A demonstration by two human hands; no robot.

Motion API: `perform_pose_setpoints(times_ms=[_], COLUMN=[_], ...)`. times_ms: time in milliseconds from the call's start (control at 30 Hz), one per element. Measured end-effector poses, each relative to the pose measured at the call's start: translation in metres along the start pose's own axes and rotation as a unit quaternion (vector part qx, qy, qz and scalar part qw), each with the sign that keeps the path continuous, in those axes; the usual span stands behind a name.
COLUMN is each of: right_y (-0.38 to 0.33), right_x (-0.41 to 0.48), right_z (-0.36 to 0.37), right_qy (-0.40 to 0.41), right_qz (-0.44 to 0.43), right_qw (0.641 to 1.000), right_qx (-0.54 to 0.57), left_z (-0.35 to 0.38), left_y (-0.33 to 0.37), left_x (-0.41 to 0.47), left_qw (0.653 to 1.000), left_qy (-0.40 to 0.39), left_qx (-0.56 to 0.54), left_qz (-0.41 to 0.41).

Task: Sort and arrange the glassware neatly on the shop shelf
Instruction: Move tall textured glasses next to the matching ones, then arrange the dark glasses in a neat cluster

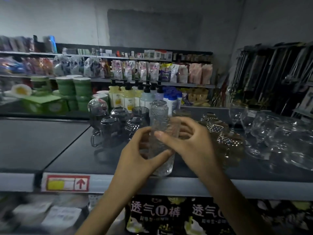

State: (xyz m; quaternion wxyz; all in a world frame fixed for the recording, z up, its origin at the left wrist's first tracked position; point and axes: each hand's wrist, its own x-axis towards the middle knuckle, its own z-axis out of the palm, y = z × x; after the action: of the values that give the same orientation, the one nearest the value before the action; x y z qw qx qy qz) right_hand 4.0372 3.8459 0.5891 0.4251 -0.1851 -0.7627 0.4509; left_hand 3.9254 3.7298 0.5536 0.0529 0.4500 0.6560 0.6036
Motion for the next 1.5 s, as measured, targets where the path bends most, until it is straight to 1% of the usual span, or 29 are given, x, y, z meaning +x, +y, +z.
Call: perform_pose_setpoints(times_ms=[167, 367, 600, 767, 900, 967, 1033, 1100, 1167, 1267, 1333, 1433, 1500], right_y=[0.017, 0.038, 0.049, 0.061, 0.056, 0.052, 0.047, 0.043, 0.039, 0.024, 0.013, -0.006, -0.016], right_x=[0.035, 0.047, 0.045, 0.044, 0.031, 0.013, -0.006, -0.021, -0.030, -0.039, -0.042, -0.039, -0.033], right_z=[0.026, 0.033, 0.033, 0.040, 0.041, 0.034, 0.026, 0.025, 0.033, 0.057, 0.082, 0.132, 0.176], right_qy=[0.041, 0.047, 0.033, 0.054, 0.067, 0.097, 0.138, 0.147, 0.117, 0.029, -0.019, -0.085, -0.135], right_qz=[-0.020, 0.003, 0.015, 0.027, 0.032, 0.007, -0.038, -0.084, -0.115, -0.120, -0.127, -0.139, -0.143], right_qw=[0.998, 0.997, 0.999, 0.998, 0.997, 0.995, 0.989, 0.985, 0.986, 0.991, 0.989, 0.984, 0.979], right_qx=[-0.040, -0.068, -0.034, -0.012, -0.008, -0.021, -0.028, -0.023, -0.003, 0.048, 0.072, 0.074, 0.054], left_z=[-0.004, 0.008, 0.013, 0.013, 0.015, 0.013, 0.008, 0.000, -0.010, -0.035, -0.061, -0.114, -0.157], left_y=[-0.022, -0.046, -0.055, -0.048, -0.040, -0.037, -0.035, -0.032, -0.025, -0.015, -0.012, -0.016, -0.025], left_x=[0.037, 0.054, 0.058, 0.052, 0.047, 0.043, 0.035, 0.022, 0.006, -0.027, -0.049, -0.076, -0.090], left_qw=[0.999, 0.999, 0.998, 0.997, 0.995, 0.993, 0.990, 0.988, 0.987, 0.986, 0.982, 0.967, 0.952], left_qy=[0.037, 0.031, 0.033, 0.037, 0.043, 0.045, 0.054, 0.071, 0.086, 0.105, 0.131, 0.188, 0.228], left_qx=[0.015, 0.038, 0.059, 0.072, 0.089, 0.107, 0.128, 0.140, 0.133, 0.132, 0.138, 0.173, 0.202], left_qz=[0.000, -0.011, -0.008, -0.011, -0.008, -0.012, -0.018, -0.015, -0.004, -0.001, -0.001, -0.005, -0.019])
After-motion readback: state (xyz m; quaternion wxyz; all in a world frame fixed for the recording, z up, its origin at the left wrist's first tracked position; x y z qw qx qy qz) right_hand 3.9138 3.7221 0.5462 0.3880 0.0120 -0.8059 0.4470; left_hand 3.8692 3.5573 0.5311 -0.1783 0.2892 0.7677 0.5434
